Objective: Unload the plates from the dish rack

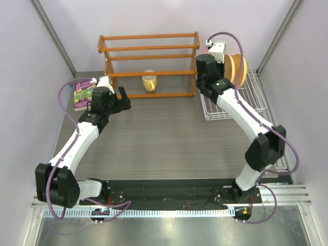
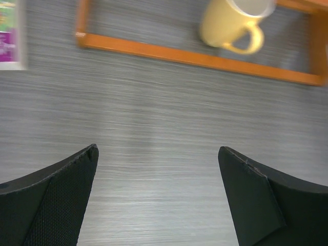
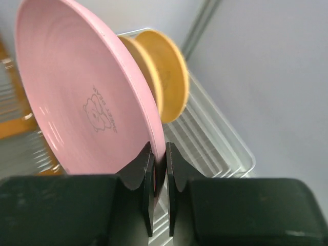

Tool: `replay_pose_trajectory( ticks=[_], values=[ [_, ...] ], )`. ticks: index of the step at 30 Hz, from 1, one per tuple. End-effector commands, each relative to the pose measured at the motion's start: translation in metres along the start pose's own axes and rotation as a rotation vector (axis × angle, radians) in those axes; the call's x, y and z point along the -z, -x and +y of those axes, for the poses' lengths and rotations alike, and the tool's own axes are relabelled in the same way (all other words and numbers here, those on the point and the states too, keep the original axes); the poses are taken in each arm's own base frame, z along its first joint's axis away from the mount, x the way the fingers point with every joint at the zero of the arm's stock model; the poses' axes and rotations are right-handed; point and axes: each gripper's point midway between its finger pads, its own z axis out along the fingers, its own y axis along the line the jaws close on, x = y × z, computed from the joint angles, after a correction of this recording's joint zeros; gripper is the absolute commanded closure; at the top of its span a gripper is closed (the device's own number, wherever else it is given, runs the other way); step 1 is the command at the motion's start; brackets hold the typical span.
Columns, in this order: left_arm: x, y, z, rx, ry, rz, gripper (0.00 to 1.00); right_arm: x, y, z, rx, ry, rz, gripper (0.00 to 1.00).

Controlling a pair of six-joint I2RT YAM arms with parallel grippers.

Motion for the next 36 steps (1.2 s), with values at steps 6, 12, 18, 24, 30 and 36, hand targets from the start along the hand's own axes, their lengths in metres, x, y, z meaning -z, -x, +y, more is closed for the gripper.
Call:
replay_pose_trajectory(
  ticks=[6,12,18,24,30,36],
  values=[
    [0.013,-0.013,-0.079,0.208,-0.449,0.002,0.00,0.101,-0.037,0.009,-0.288,0.583,0.230,0.96],
    [0.021,-0.010,-0.094,0.269,-0.534,-0.051,0.01,0.141,-0.061,0.019,-0.374,0.748,0.304,0.96],
    [0.027,-0.017,-0.111,0.269,-0.566,-0.075,0.05,0.167,-0.067,0.035,-0.420,0.849,0.341,0.96],
    [0.027,-0.027,-0.131,0.259,-0.583,-0.061,0.10,0.183,-0.073,0.058,-0.430,0.917,0.374,0.96],
    [0.017,-0.037,-0.139,0.248,-0.581,-0.036,0.25,0.197,-0.068,0.074,-0.458,0.981,0.388,0.96],
    [0.011,-0.040,-0.140,0.239,-0.571,-0.029,0.74,0.205,-0.067,0.082,-0.469,1.018,0.403,0.96]
  ],
)
